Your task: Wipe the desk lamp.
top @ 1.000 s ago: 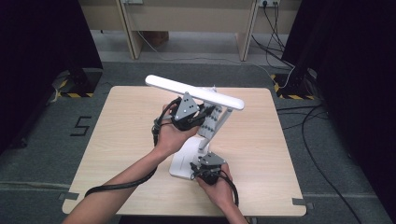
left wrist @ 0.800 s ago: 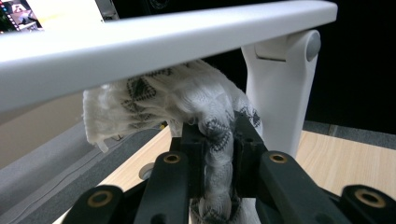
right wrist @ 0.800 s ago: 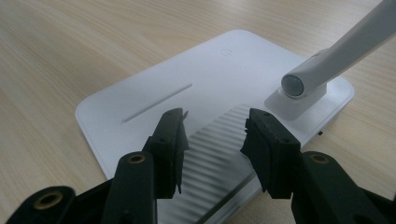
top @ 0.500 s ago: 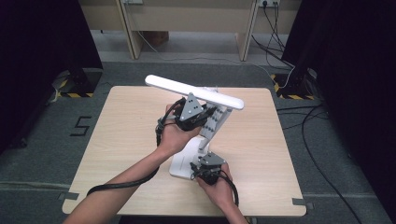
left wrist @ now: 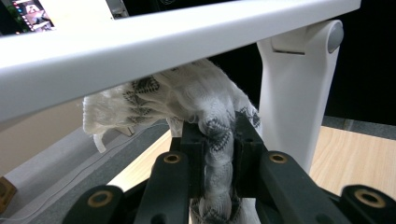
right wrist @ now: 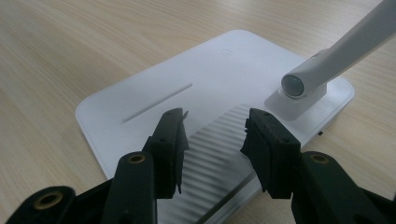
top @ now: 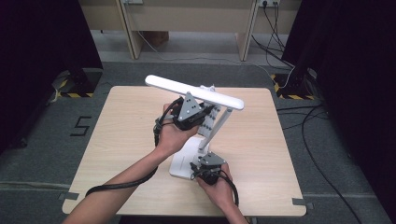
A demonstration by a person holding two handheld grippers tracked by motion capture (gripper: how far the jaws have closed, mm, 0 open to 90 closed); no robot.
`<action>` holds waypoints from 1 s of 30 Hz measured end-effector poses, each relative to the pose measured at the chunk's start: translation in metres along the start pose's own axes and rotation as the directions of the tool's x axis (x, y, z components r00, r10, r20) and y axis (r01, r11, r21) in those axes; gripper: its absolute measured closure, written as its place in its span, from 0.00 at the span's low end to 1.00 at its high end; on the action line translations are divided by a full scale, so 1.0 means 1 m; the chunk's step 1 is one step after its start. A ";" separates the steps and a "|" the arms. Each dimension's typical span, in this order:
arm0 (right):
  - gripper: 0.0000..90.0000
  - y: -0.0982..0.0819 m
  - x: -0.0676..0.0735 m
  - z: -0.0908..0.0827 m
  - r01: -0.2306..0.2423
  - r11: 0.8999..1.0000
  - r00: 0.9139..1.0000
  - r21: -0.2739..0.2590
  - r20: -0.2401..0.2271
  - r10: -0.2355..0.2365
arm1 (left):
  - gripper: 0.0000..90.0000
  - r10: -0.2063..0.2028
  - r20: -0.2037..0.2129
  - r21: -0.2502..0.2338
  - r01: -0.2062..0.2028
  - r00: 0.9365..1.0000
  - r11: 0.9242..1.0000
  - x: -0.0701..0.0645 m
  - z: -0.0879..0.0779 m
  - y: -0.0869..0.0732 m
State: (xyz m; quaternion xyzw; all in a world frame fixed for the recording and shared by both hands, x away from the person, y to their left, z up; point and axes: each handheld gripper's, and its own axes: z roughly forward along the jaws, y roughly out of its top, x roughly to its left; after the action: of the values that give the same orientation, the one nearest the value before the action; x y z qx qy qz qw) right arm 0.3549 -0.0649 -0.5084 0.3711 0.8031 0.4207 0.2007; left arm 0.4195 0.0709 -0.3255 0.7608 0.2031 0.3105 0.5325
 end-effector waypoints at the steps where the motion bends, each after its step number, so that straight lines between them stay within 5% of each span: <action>1: 0.64 0.000 0.000 0.000 0.001 1.000 1.000 0.000 0.001 -0.001 | 0.87 0.001 -0.004 0.000 -0.001 1.000 1.000 0.001 -0.002 0.000; 30: 0.64 0.000 0.000 0.000 0.002 1.000 1.000 0.001 0.004 -0.002 | 0.88 0.024 -0.111 0.035 -0.020 0.993 0.999 0.032 -0.040 -0.009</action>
State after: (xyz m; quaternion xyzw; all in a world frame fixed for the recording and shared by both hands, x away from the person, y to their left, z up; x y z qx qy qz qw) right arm 0.3547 -0.0648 -0.5082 0.3712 0.8032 0.4195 0.2026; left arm 0.4154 0.1225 -0.3158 0.7532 0.2294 0.3550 0.5040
